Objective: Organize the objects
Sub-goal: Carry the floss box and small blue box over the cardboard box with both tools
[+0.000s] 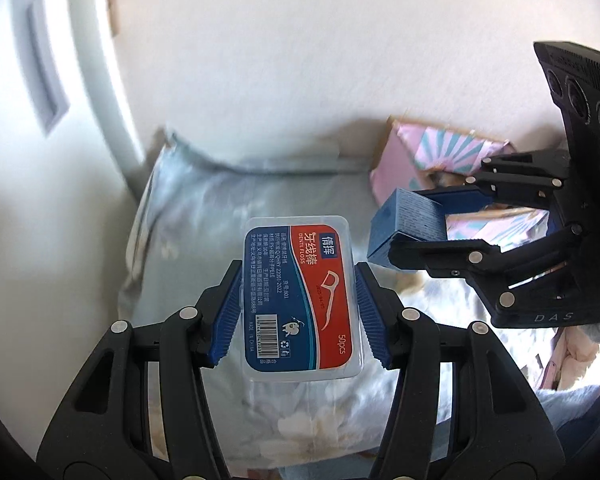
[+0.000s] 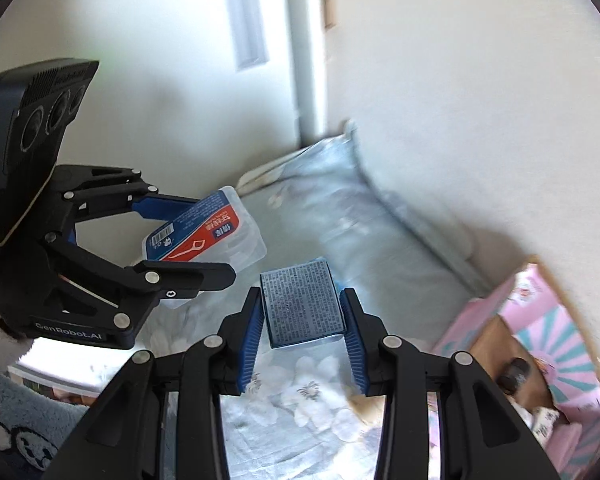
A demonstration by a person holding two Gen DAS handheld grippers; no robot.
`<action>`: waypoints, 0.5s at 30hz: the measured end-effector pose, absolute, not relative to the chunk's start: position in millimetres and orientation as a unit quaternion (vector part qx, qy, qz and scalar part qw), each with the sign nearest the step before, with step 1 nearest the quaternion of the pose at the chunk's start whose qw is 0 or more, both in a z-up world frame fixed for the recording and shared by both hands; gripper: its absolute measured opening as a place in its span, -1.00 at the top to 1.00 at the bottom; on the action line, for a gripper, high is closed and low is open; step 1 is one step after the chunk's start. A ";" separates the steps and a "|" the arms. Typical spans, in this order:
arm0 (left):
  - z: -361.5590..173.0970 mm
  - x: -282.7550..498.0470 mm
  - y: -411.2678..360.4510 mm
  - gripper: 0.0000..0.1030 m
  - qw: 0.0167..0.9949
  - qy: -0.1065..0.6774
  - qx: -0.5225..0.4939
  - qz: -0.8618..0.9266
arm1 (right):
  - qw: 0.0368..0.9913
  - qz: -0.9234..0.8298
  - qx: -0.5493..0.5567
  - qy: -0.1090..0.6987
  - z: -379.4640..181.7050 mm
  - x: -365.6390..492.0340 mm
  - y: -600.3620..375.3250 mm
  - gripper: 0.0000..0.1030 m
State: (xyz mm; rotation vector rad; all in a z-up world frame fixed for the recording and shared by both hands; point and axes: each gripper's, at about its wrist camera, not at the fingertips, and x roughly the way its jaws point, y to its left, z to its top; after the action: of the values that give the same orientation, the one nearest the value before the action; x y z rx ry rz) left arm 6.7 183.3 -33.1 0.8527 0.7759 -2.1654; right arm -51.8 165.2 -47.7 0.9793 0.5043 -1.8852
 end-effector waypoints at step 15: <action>37.8 -96.7 170.4 0.01 0.233 0.234 0.309 -0.892 | 0.260 -0.868 0.411 0.104 15.9 -62.3 286.9 0.31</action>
State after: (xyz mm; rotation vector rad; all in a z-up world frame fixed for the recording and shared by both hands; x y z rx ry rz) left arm -96.7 170.4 37.8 0.8499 0.6420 -2.4490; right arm -62.3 286.9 15.9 1.1122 0.2807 -2.3501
